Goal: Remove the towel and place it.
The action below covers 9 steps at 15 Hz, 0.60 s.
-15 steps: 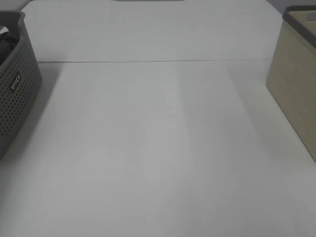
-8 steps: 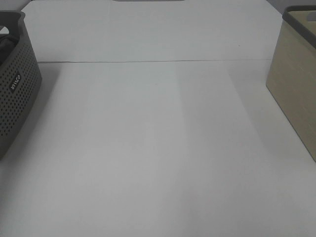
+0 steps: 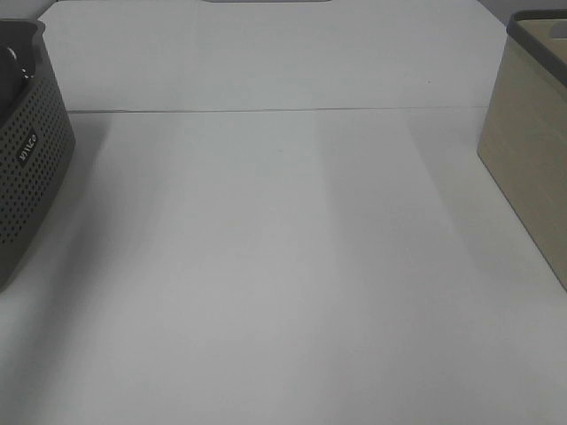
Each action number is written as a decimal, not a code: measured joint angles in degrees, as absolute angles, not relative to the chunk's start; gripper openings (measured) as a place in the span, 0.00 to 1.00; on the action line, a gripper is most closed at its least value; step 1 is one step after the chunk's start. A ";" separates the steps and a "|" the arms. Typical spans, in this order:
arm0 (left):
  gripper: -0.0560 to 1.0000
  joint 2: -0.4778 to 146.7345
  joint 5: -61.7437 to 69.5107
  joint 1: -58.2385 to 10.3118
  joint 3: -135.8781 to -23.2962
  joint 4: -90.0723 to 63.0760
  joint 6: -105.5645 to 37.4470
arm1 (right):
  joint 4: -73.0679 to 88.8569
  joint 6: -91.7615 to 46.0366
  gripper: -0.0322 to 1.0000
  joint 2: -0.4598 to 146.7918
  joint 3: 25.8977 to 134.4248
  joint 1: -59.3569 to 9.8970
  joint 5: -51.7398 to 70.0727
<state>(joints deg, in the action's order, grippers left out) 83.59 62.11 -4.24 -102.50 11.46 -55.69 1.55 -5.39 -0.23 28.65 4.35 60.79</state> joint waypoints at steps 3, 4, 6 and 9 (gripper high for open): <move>0.05 83.54 61.88 -11.69 -104.51 17.25 -51.80 | 9.91 -11.40 0.85 5.21 29.39 4.35 57.41; 0.05 83.54 61.88 -14.78 -104.56 19.48 -50.42 | 17.42 -17.07 0.84 9.68 29.39 4.35 54.09; 0.05 83.54 61.65 -19.02 -104.56 21.83 -47.96 | 26.81 -26.30 0.84 16.84 29.39 4.35 50.36; 0.05 83.54 59.36 -25.27 -104.56 22.69 -45.61 | 38.96 -39.36 0.84 25.84 29.39 4.35 47.10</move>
<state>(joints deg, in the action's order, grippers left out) 83.54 59.36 -25.27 -104.56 22.69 -45.61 38.96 -39.36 25.84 29.39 4.35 47.10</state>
